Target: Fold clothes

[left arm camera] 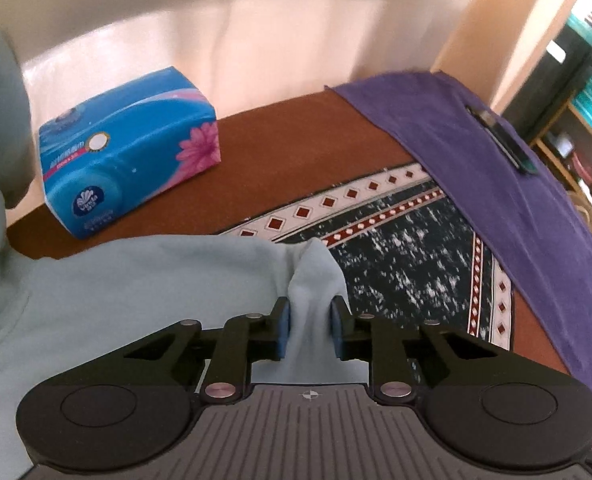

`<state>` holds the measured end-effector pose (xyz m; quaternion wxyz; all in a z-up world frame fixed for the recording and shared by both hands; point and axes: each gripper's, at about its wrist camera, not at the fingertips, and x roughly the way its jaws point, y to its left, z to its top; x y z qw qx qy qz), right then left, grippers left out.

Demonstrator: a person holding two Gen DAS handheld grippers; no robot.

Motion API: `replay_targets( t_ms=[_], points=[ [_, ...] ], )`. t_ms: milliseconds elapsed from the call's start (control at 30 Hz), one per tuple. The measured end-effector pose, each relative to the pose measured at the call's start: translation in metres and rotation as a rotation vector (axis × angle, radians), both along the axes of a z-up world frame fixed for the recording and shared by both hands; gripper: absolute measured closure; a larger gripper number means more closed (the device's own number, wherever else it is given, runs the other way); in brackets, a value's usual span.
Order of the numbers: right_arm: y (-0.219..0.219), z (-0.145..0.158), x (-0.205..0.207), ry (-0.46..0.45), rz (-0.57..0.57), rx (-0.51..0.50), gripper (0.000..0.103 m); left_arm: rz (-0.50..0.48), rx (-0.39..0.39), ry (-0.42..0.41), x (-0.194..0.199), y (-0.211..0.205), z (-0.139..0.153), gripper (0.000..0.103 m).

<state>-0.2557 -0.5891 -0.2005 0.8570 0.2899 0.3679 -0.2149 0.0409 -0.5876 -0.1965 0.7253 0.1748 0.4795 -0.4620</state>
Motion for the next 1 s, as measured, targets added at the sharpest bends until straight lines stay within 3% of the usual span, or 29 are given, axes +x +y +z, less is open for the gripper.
replay_targets(
  t_ms=[133,233,300,333,400,533,633,733,867,1000],
  points=[
    [-0.009,-0.002,-0.011,-0.031,-0.063,0.052,0.087,0.021,-0.011,-0.002,0.000,-0.005,-0.009,0.076],
    [-0.013,-0.012,-0.016,-0.023,-0.080,0.068,0.087,0.037,-0.024,-0.008,0.000,-0.005,-0.011,0.065],
    [-0.013,-0.012,-0.018,-0.021,-0.067,0.063,0.087,0.046,-0.022,0.002,0.000,-0.004,-0.009,0.043],
    [-0.012,-0.010,-0.018,-0.004,-0.058,0.056,0.085,0.057,-0.020,0.012,0.002,-0.002,-0.004,0.040],
    [-0.011,-0.002,-0.022,0.025,-0.055,0.038,0.063,0.072,-0.055,0.022,0.006,0.012,0.014,0.038],
    [-0.002,0.028,-0.030,0.024,-0.047,-0.074,0.061,0.118,-0.174,-0.015,0.006,0.067,0.060,0.033],
    [0.005,0.048,-0.012,-0.049,0.019,-0.117,0.061,0.150,-0.216,0.008,-0.004,0.120,0.067,0.033],
    [0.009,0.050,0.019,-0.089,0.089,-0.103,0.061,0.189,-0.146,0.013,-0.016,0.158,0.041,0.033],
    [0.017,0.018,0.050,0.015,0.181,-0.113,0.063,0.205,-0.061,-0.029,-0.031,0.176,0.007,0.034],
    [0.019,0.001,0.047,0.081,0.225,-0.172,0.068,0.201,-0.009,-0.081,-0.042,0.178,-0.006,0.029]
  ],
)
